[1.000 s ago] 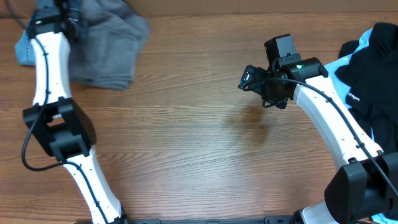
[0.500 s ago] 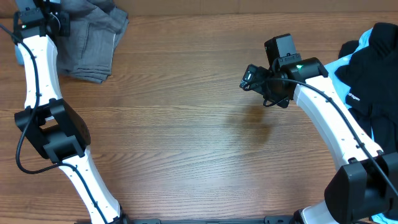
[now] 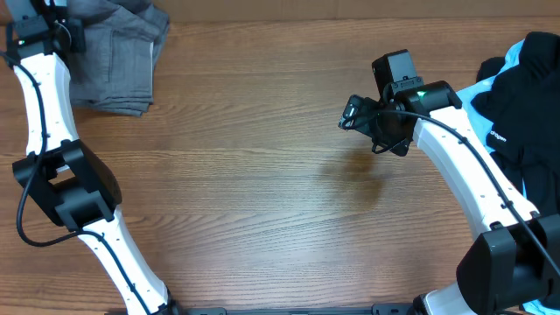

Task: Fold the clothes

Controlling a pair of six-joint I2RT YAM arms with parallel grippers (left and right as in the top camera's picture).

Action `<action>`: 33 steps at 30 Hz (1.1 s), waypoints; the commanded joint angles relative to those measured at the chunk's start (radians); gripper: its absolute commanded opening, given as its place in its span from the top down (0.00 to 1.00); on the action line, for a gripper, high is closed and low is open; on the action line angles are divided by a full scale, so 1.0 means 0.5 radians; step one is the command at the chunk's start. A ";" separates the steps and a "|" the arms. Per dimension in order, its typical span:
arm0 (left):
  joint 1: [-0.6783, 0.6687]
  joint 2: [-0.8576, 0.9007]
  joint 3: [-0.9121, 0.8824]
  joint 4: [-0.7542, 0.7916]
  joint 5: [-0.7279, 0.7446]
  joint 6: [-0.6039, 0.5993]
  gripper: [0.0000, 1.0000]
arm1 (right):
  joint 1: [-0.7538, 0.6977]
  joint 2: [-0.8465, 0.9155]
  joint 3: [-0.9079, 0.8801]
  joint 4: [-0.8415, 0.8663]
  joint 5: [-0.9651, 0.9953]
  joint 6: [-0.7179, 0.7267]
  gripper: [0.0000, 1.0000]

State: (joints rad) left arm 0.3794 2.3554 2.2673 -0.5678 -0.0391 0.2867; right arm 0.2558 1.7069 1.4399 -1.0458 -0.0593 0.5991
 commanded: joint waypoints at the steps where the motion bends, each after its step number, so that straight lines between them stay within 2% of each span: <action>1: 0.028 -0.008 0.068 0.056 -0.041 -0.059 0.96 | -0.002 -0.021 0.038 -0.012 0.027 0.026 0.00; 9: 0.074 0.058 0.049 0.188 -0.056 -0.057 0.94 | 0.002 -0.021 0.038 -0.060 0.027 0.048 0.00; 19: 0.105 0.246 0.049 0.323 -0.260 -0.079 0.94 | 0.014 -0.021 0.038 -0.123 0.027 0.055 0.00; 22: 0.111 0.272 0.049 0.333 -0.325 -0.193 0.90 | 0.014 -0.021 0.038 -0.129 0.027 0.062 0.00; 23: 0.115 0.275 0.049 0.341 -0.341 -0.220 0.86 | 0.014 -0.021 0.038 -0.134 0.027 0.062 0.00; 25: 0.120 0.278 0.049 0.348 -0.349 -0.223 0.85 | 0.014 -0.021 0.038 -0.144 0.026 0.062 0.00; 26: 0.120 0.278 0.049 0.355 -0.349 -0.222 0.82 | 0.014 -0.021 0.038 -0.156 0.026 0.061 0.00; 27: 0.120 0.278 0.050 0.369 -0.362 -0.214 0.73 | 0.014 -0.021 0.038 -0.173 0.026 0.061 0.00; 30: 0.117 0.265 0.053 0.403 -0.509 -0.215 0.23 | 0.014 -0.021 0.038 -0.234 0.027 0.060 0.00; 31: 0.111 0.256 0.053 0.403 -0.555 -0.216 0.16 | 0.014 -0.021 0.038 -0.252 0.027 0.060 0.00; 33: 0.096 0.231 0.053 0.385 -0.610 -0.216 0.09 | 0.014 -0.021 0.038 -0.273 0.028 0.060 0.00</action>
State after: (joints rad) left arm 0.4282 2.4897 2.2673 -0.3737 -0.2558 0.2005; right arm 0.2569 1.7065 1.4399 -1.1767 -0.0589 0.6250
